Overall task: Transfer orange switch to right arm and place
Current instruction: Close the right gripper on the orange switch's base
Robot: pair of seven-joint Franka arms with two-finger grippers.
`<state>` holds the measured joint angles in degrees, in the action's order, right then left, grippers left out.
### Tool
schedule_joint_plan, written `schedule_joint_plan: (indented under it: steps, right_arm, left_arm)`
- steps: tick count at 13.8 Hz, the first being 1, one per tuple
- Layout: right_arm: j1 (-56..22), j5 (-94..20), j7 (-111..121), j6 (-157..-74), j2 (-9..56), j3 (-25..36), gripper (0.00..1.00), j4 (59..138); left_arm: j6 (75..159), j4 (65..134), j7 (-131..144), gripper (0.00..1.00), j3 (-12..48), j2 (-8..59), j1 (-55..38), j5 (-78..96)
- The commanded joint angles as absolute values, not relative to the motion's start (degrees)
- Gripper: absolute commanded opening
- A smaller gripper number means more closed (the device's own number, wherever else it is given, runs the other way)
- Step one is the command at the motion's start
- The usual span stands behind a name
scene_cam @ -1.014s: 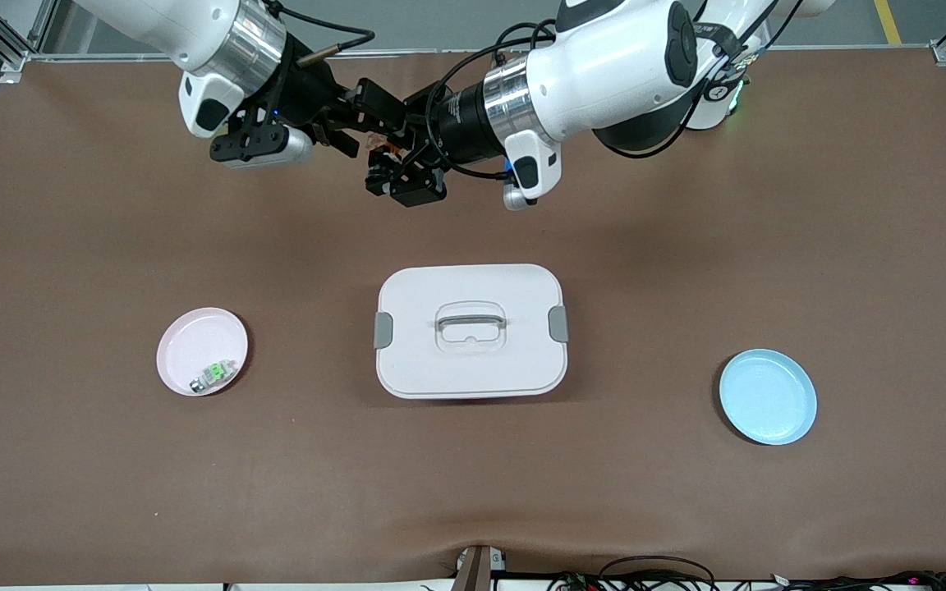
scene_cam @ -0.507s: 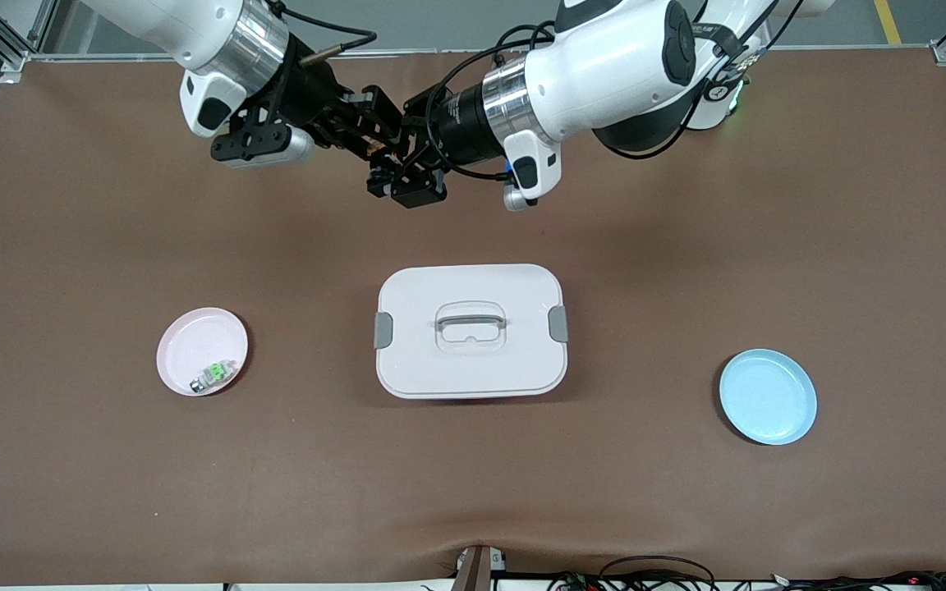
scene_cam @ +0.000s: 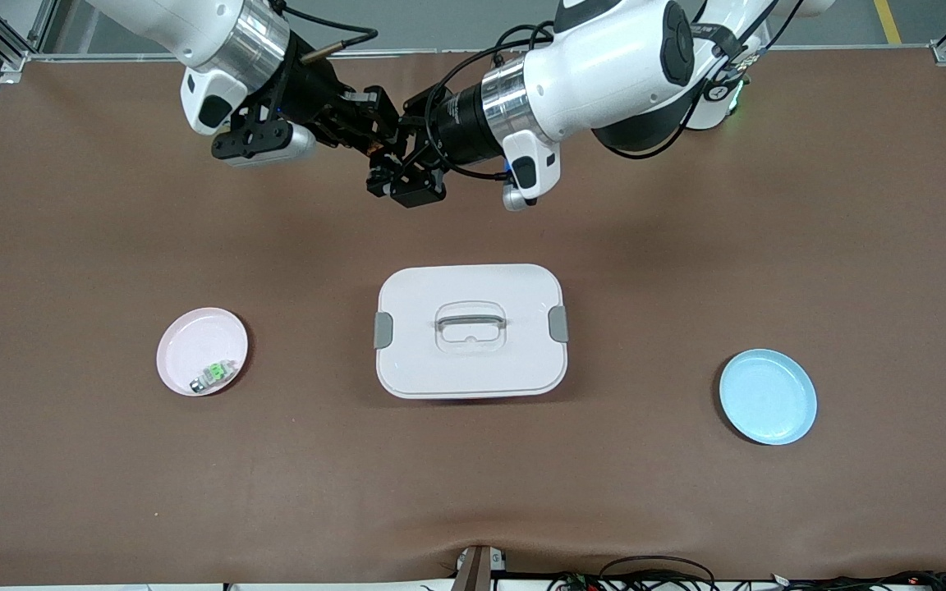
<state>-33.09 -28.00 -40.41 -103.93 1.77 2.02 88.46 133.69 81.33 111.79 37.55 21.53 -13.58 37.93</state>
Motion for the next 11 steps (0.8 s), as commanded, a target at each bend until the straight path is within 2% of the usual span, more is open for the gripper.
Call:
schedule_joint_plan:
  steps: [1, 4, 5, 6, 7, 11]
  right_arm:
    - [-33.8, -27.3, -41.3, -104.2, 0.1, 2.5, 0.00, 90.2]
    - [-33.8, -27.4, -41.0, -104.1, 0.1, 2.5, 0.00, 90.0]
    - [-33.8, -27.4, -40.9, -104.1, 0.2, 2.5, 0.00, 90.0]
    - [-33.8, -27.3, -40.8, -104.1, 0.2, 2.5, 0.00, 90.0]
    - [-33.8, -27.3, -40.8, -104.1, 0.2, 2.5, 0.00, 90.0]
    - [-33.8, -27.4, -40.7, -104.2, 0.3, 2.5, 0.00, 90.0]
  left_arm:
    - [134.1, 81.3, 112.7, 0.29, 37.5, 20.8, -13.7, 36.8]
    - [134.1, 81.2, 112.9, 0.58, 37.6, 20.7, -13.5, 36.0]
    - [134.1, 81.2, 112.9, 0.71, 37.6, 20.5, -13.4, 36.0]
    - [134.1, 81.1, 112.9, 0.89, 37.6, 20.3, -13.5, 36.0]
    - [134.1, 81.1, 113.3, 1.00, 37.5, 20.1, -13.5, 36.0]
    - [134.0, 81.0, 114.3, 1.00, 37.5, 20.0, -12.9, 35.4]
